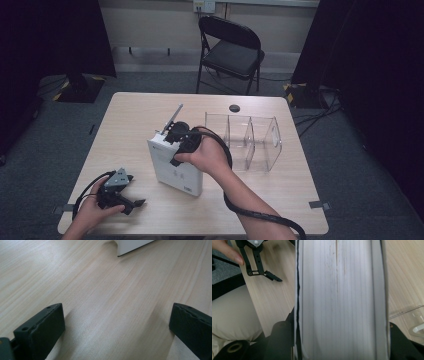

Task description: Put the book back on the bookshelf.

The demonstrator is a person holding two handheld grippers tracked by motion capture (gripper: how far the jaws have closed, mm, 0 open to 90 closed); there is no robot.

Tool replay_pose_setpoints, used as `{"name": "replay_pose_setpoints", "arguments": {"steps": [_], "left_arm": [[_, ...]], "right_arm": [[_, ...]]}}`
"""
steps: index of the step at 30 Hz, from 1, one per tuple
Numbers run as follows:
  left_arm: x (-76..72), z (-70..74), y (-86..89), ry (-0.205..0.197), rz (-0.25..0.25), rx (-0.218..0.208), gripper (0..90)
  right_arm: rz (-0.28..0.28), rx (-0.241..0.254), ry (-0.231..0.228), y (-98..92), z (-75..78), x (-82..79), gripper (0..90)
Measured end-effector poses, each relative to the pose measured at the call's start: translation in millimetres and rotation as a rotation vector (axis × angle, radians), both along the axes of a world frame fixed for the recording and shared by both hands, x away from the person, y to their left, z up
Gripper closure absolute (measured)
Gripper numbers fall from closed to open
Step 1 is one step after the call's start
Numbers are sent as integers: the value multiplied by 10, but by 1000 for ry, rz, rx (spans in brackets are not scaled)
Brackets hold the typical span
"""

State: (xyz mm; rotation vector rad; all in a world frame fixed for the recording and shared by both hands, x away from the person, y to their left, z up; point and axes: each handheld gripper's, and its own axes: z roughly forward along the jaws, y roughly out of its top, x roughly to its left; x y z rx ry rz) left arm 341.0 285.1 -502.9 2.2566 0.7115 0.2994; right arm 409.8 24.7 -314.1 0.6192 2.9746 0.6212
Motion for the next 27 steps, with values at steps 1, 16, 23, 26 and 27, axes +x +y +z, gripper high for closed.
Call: {"name": "replay_pose_setpoints", "arguments": {"steps": [1,16,23,26,27], "left_arm": [[0,0,0,1,0,0,0],[-1,-1,-1,3,1,-2,0],[-1,-1,-1,3,1,-2,0],[0,-1,-1,2,0,-3,0],[0,-1,-1,3,0,-3,0]], "right_arm": [[3,1,-3,-20,6,-4,520],[-10,6,-6,-234,81,-70,520],[-13,9,-16,-326,108,-98,520],[-17,4,-19,-349,112,-114,520],[-15,-2,-14,-363,121,-119,521]]}}
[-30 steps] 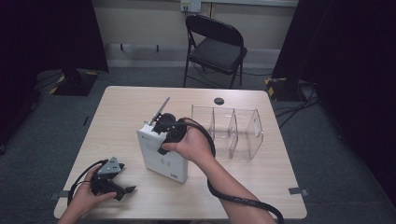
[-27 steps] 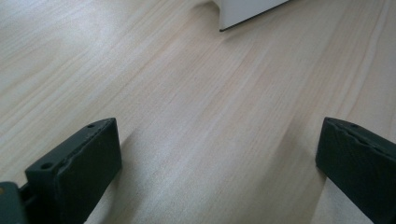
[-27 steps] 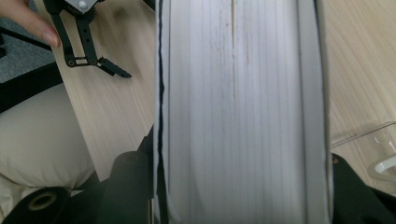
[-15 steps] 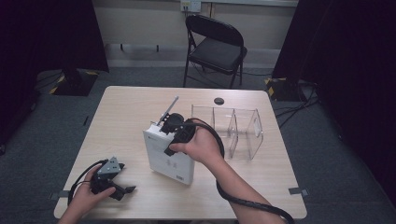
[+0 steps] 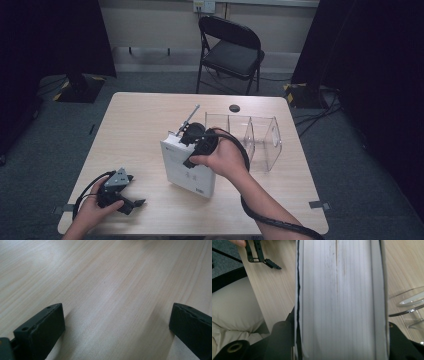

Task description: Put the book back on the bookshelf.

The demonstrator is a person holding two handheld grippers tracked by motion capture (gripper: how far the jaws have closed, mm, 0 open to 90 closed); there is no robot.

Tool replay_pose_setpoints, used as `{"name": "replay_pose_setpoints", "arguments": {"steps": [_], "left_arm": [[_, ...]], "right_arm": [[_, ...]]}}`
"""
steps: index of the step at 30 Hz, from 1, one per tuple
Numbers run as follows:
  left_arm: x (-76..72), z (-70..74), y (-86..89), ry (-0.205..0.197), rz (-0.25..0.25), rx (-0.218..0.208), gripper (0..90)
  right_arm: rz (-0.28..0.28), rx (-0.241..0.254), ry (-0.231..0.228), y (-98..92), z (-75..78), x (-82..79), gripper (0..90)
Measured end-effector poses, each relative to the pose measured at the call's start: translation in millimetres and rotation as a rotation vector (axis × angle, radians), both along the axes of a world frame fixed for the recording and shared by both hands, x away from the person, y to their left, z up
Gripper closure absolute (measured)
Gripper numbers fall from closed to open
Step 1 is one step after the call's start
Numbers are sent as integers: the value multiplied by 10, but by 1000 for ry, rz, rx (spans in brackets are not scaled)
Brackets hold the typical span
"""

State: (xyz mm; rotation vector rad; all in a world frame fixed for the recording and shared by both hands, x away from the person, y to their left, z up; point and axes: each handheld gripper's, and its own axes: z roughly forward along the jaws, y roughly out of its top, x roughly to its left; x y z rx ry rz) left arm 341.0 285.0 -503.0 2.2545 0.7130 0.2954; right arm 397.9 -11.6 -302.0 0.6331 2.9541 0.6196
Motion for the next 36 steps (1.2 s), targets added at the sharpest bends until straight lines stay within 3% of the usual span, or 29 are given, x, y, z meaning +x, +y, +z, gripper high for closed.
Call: {"name": "replay_pose_setpoints", "arguments": {"steps": [23,36], "left_arm": [[0,0,-1,0,0,0,0],[1,0,0,0,0,1,0]], "right_arm": [[-11,6,7,-277,47,-90,521],[-51,26,14,-505,82,-158,521]]}}
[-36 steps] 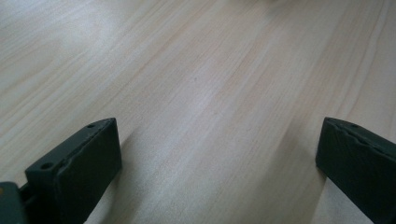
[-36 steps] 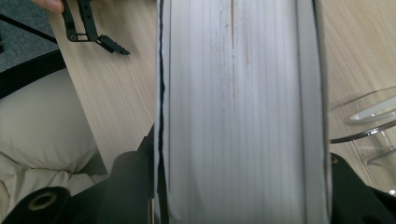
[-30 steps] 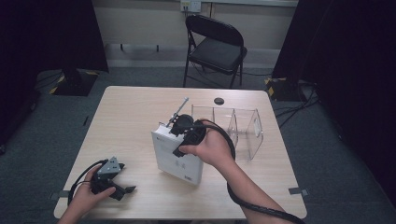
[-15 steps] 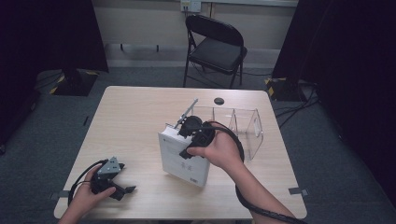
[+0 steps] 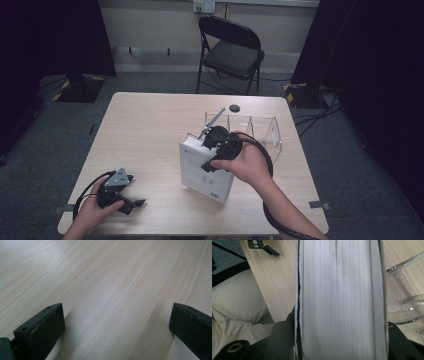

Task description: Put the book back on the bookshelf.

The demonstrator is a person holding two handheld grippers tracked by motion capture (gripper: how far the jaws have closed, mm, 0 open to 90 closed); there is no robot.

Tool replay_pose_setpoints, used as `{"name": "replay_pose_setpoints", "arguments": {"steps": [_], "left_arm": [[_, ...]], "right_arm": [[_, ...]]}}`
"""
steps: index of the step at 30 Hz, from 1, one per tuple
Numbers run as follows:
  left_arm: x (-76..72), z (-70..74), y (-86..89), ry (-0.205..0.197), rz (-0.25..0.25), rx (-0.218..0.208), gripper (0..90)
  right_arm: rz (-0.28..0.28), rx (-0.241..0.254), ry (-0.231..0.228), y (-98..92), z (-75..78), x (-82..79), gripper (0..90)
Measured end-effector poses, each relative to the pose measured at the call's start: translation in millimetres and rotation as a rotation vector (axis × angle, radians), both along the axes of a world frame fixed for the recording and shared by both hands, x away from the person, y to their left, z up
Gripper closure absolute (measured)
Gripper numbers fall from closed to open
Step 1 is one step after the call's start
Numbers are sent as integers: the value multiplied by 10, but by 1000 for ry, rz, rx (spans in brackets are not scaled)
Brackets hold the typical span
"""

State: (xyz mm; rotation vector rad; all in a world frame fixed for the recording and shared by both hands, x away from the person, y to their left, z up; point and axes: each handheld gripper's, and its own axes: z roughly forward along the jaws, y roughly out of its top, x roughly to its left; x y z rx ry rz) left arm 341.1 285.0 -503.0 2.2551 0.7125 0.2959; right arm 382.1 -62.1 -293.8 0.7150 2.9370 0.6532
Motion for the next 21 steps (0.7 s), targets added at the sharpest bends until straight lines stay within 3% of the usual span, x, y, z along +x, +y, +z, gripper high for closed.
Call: {"name": "replay_pose_setpoints", "arguments": {"steps": [5,21], "left_arm": [[0,0,0,0,0,0,0],[0,0,-1,0,1,0,0]], "right_arm": [[-7,-22,-6,-90,21,-18,522],[-50,-9,7,-354,53,-56,521]]}}
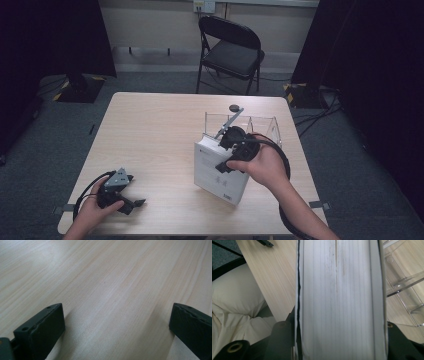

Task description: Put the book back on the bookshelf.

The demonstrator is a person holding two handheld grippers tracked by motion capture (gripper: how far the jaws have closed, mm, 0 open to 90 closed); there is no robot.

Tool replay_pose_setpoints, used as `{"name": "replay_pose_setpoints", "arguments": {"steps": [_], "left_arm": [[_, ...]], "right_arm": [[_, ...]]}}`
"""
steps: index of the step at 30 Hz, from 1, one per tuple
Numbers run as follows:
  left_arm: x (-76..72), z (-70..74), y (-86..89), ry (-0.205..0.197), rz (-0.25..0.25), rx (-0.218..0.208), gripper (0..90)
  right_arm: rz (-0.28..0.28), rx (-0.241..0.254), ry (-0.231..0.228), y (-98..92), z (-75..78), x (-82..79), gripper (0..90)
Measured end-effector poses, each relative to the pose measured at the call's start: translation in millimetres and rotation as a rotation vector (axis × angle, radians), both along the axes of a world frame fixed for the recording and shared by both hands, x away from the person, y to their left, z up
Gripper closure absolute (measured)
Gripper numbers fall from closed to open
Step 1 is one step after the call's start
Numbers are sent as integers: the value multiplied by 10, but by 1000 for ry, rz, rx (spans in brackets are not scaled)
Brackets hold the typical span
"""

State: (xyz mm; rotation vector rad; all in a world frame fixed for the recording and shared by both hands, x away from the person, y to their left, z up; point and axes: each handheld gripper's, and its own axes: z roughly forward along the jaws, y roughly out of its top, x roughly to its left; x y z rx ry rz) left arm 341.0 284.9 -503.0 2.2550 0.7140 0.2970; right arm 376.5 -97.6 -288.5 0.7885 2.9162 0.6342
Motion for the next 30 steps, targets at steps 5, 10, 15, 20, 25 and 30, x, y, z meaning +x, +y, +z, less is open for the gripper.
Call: {"name": "replay_pose_setpoints", "arguments": {"steps": [5,10,15,20,25,30], "left_arm": [[-1,-3,-6,4,3,-6,0],[0,-3,-8,4,4,-6,0],[2,-2,-10,4,2,-6,0],[2,-3,-11,5,2,-7,0],[4,-2,-10,2,0,-4,0],[6,1,-9,0,-1,1,0]], "right_arm": [[-10,-8,5,-69,-20,-12,521],[-13,-17,7,-120,-37,-19,521],[-25,-10,8,-179,-26,-29,521],[-37,-12,4,-259,-10,-41,521],[-51,-18,7,-342,-2,-56,521],[-70,-22,14,-408,-37,-58,521]]}}
